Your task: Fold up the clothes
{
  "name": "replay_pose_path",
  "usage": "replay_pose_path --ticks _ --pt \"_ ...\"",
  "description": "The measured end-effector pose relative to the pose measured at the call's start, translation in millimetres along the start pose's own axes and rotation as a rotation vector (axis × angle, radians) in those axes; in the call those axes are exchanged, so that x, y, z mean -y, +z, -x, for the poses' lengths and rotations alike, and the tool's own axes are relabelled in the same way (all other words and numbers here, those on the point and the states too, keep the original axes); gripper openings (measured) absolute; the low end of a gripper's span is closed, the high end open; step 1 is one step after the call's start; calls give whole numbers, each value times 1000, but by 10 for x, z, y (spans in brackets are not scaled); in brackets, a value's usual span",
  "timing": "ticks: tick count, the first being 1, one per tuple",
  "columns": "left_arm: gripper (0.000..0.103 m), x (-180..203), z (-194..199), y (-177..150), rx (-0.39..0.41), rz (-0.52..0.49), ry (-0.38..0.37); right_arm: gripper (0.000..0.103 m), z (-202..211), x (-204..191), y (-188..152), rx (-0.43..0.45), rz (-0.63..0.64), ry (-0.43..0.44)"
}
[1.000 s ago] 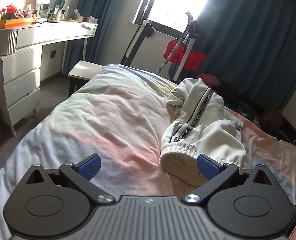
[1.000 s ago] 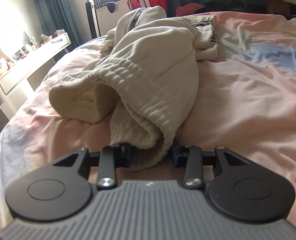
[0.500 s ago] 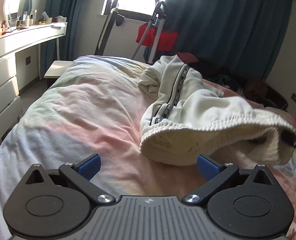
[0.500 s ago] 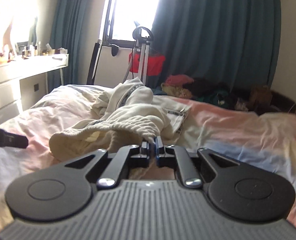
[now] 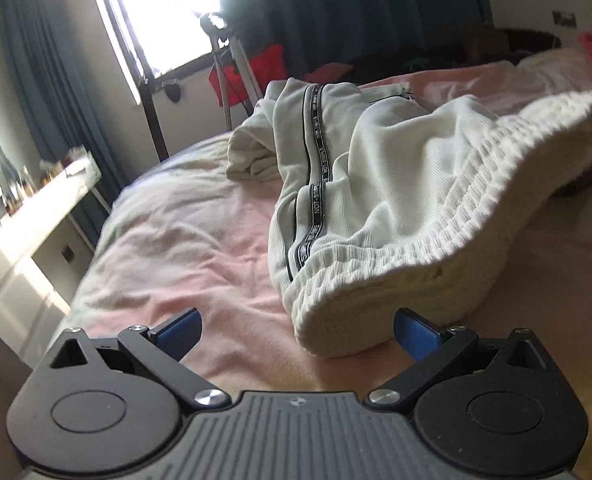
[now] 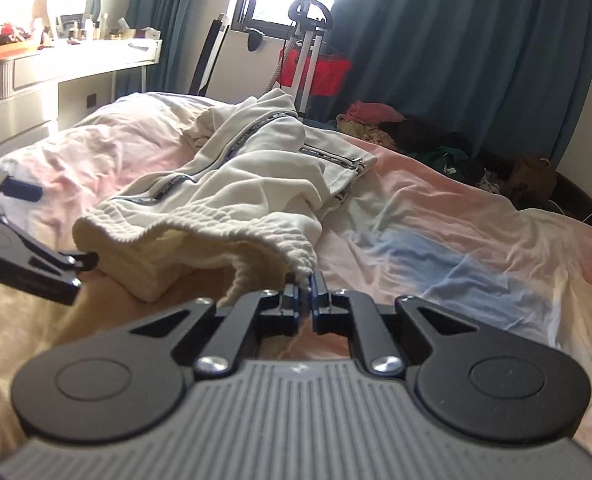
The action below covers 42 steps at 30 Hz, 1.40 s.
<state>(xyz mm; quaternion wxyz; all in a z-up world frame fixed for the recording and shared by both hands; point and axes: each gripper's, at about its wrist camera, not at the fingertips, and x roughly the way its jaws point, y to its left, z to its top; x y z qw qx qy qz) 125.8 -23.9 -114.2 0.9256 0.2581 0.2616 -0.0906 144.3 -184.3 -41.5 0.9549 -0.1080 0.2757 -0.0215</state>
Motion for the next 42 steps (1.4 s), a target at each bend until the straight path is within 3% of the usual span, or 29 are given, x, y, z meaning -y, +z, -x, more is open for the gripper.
replay_pose_path --ticks 2,5,8,9,10,12,13,15,17,19,24,30,32,35,37,42 --pt "101 98 -136 12 15 -61 64 11 -76 -27 -46 -21 -6 14" --pt "91 104 -321 103 26 -34 49 11 -149 -65 -93 -39 -4 28" --pt "71 67 -412 184 52 13 54 11 -181 -111 -116 -41 14 28" --pt "57 43 -415 206 65 32 65 11 -185 -135 -113 -37 28 16" --pt "43 -22 -397 232 78 69 71 11 -189 -155 -112 -34 42 7" --pt "23 -257 -319 296 104 184 61 11 -190 -190 -109 -24 65 -2" --pt "20 -406 -259 327 122 251 46 12 -183 -205 -104 -17 72 4" --pt "13 -692 -114 371 162 371 24 27 -155 -250 -95 8 96 15" --pt "13 -943 15 407 198 456 19 58 -95 -338 -93 58 145 28" --pt "12 -1202 80 424 213 528 4 67 -11 -491 -116 117 236 58" --pt "12 -1783 -39 311 170 595 27 67 150 -828 -168 176 371 252" --pt "13 -2200 -688 -228 -60 644 70 66 144 -941 -169 104 345 397" --pt "16 -2199 -757 -336 -66 605 59 66 94 -836 -103 67 225 457" --pt "28 -2210 -730 -403 -48 573 46 66 -74 -594 -11 -26 -32 555" --pt "42 -2263 -654 -393 -64 610 16 66 -293 -439 -18 -117 -241 624" --pt "59 -2430 -467 -470 -109 744 -119 69 -891 -328 -298 -328 -753 722"
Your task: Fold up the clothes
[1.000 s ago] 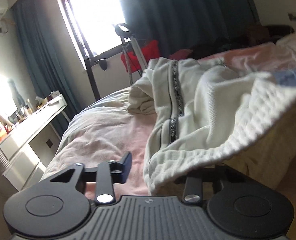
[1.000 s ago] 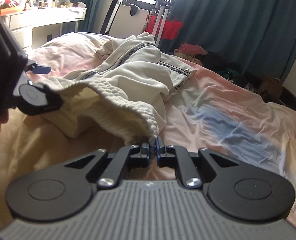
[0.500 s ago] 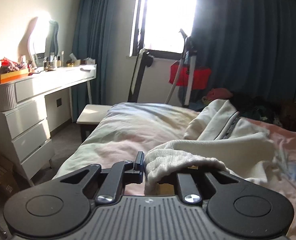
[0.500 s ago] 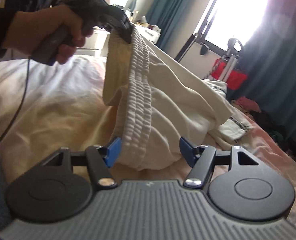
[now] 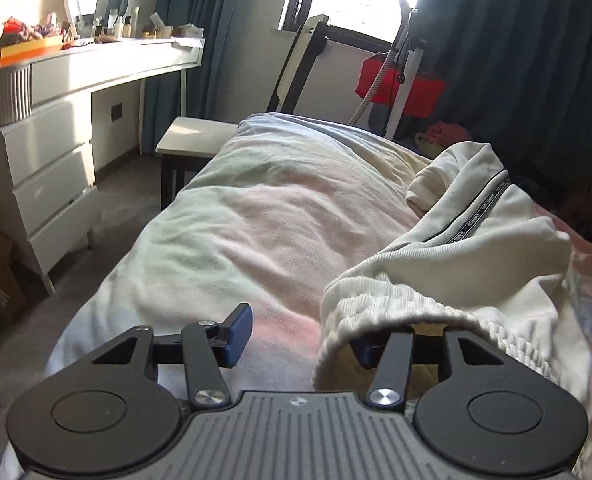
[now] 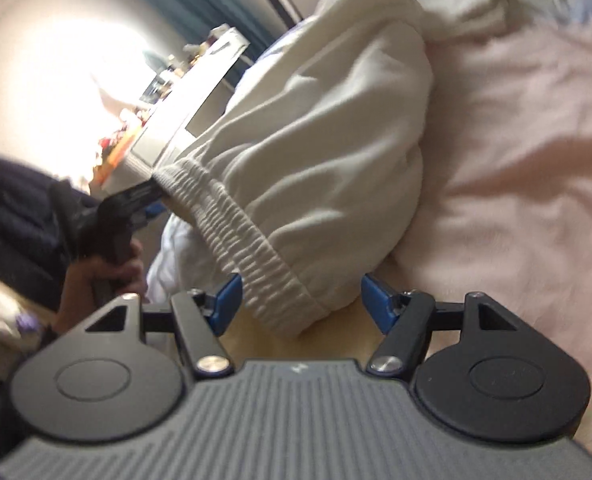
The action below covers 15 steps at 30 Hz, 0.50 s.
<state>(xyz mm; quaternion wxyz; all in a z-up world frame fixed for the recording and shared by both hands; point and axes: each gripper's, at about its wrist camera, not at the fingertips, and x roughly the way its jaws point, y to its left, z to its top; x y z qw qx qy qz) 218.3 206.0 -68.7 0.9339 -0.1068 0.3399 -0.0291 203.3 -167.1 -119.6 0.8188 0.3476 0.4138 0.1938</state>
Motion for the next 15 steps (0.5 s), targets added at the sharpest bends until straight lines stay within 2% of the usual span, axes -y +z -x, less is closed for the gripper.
replay_pose_path --ticks 3,9,10,12,14,15 --pt "63 -69 108 16 -16 42 -17 69 -173 189 -45 -24 -185 39" --pt "75 -93 203 105 24 101 -45 69 -386 326 -52 11 -355 171" --pt "77 -85 204 98 37 102 -41 68 -403 310 -50 21 -355 171" --pt "77 -41 228 79 65 78 -11 61 -395 234 -45 40 -326 157" --pt "77 -16 304 93 91 68 -6 38 -314 180 -21 71 -317 163" --pt "79 -12 346 107 102 69 -11 30 -269 157 -7 89 -314 168"
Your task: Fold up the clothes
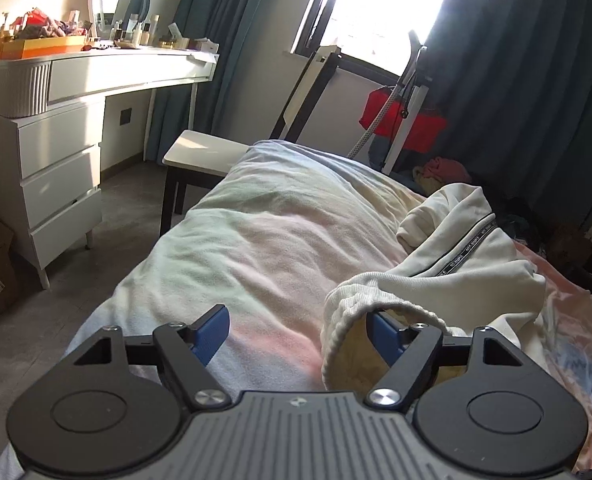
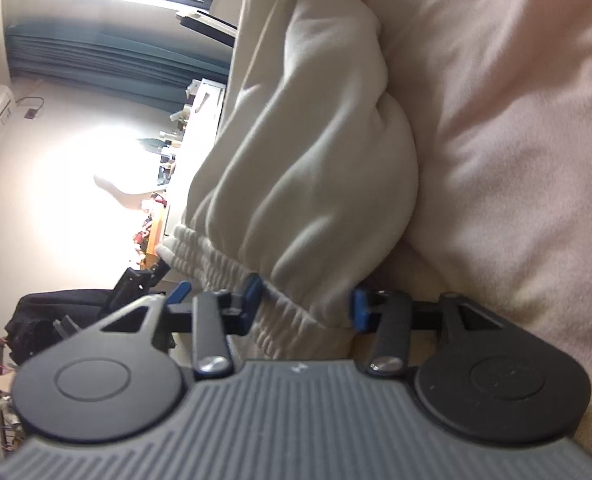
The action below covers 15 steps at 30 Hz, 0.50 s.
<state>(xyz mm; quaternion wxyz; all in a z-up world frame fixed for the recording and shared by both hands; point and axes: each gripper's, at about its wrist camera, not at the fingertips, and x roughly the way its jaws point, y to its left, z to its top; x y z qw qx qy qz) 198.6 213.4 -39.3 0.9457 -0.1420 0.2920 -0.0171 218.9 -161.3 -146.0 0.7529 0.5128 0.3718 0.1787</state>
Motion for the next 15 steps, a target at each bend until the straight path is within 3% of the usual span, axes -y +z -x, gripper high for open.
replay_pose_path --ticks 1,3,8,12,15 --pt "86 0 36 20 6 5 -10 14 39 -34 8 17 4 7" --pt "96 -6 91 41 7 14 -38 13 168 -134 33 63 14 43" --pt "96 66 124 21 -7 12 -63 9 676 -465 186 237 54 158" --pt "97 120 -7 -47 -76 43 -107 7 1186 -419 378 347 112 65" --pt "96 188 -210 -190 -194 36 -166 7 1329 -209 456 359 99 -68"
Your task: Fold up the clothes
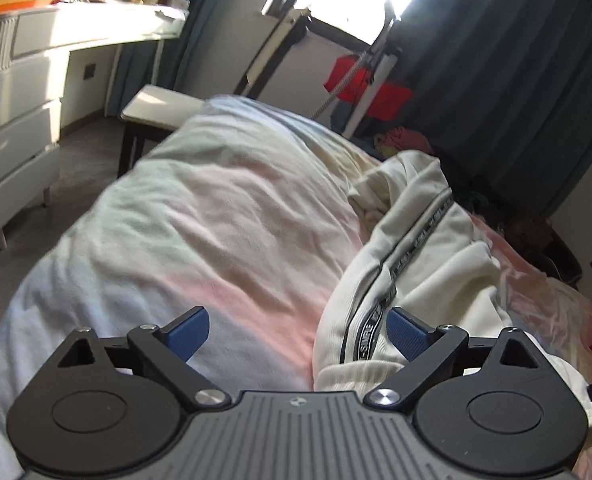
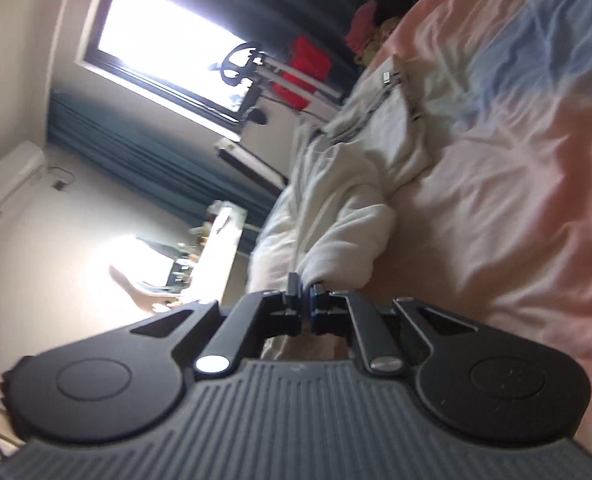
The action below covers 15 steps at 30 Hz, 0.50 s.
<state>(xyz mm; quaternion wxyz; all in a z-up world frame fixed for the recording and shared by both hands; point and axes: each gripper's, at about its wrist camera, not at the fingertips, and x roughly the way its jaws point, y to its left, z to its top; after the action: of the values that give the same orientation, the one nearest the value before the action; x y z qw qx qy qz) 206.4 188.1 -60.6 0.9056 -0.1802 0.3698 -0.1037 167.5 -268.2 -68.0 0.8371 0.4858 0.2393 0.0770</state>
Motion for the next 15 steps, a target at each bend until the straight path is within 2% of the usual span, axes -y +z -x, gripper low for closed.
replay_pose_path --ticks 4,8,11,12,13,14,15 --pt "93 20 -252 -122 -95 31 -70 7 -142 356 -125 -79 -63 -121" --pt "90 8 -418 -179 -146 81 -123 10 -256 428 -220 -111 -90 -160" --pt "85 58 -526 -225 -183 45 -136 13 -284 477 -240 -126 -101 -199" --pt "80 93 -549 -244 -190 24 -132 15 -295 508 -246 -131 -115 -208" --pt "74 132 -562 -259 -193 5 -127 25 -308 542 -252 -130 -139 -214" --pt "71 171 -564 -266 -190 -7 -120 44 -316 572 -263 -126 -168 -214" --pt "71 212 -558 -269 -183 -14 -110 56 -320 596 -279 -123 -196 -203"
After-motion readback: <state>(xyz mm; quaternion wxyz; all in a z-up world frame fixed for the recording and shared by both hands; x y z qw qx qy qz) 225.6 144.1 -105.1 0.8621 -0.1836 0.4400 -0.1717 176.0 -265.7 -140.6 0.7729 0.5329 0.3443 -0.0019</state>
